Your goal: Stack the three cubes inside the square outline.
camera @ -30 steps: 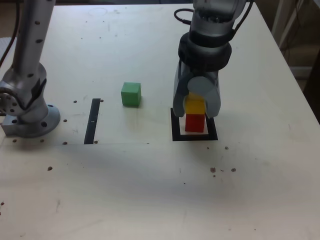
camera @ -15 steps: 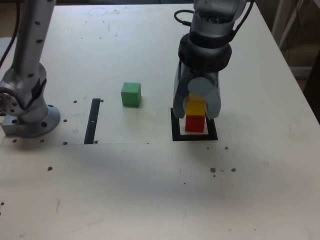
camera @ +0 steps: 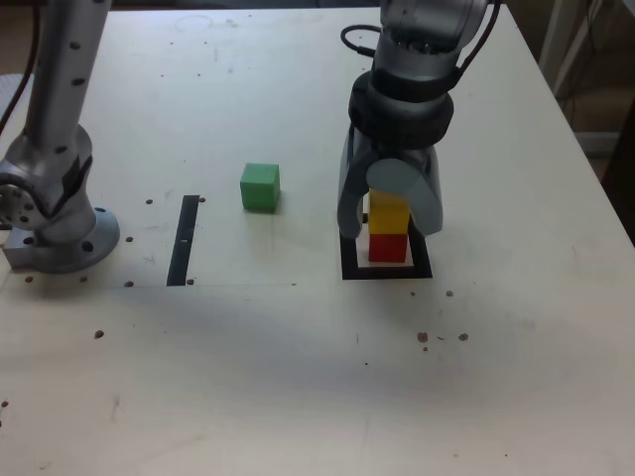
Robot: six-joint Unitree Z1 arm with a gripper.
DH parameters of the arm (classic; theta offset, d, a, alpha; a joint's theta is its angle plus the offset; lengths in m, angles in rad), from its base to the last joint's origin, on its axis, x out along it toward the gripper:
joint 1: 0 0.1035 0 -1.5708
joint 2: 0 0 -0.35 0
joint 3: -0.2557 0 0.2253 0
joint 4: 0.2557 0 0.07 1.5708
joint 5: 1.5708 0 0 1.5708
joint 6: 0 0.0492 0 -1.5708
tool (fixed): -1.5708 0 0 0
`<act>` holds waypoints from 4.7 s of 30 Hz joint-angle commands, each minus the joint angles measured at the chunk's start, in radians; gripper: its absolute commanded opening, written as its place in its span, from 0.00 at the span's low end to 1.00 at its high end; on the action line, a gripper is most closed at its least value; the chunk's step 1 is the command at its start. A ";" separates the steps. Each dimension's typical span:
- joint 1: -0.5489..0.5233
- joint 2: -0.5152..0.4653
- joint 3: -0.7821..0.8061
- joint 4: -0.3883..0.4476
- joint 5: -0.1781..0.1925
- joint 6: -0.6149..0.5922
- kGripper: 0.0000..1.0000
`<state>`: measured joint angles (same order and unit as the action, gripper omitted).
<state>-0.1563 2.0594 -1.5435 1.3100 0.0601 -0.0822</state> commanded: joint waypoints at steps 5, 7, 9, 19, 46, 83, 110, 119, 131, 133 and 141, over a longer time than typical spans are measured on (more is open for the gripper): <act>0.001 -0.064 -0.004 0.003 0.024 -0.006 0.99; 0.004 -0.103 0.004 0.008 0.036 -0.008 0.99; 0.014 -0.153 0.029 0.006 0.047 -0.007 0.99; 0.244 -0.514 0.439 -0.134 0.087 0.103 0.99; 0.327 -0.387 0.634 -0.304 0.086 0.341 0.98; 0.327 -0.254 0.640 -0.323 0.037 0.389 0.34; 0.266 -0.465 0.311 0.059 0.004 0.262 0.16; 0.197 -0.433 0.121 0.164 -0.016 0.187 0.16; 0.065 -0.238 -0.114 0.201 -0.009 0.085 0.16; 0.056 -0.205 -0.152 0.208 -0.011 0.080 0.16; 0.047 -0.068 -0.239 0.219 -0.017 0.075 0.16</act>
<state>-0.1085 1.9797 -1.7852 1.5315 0.0440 -0.0059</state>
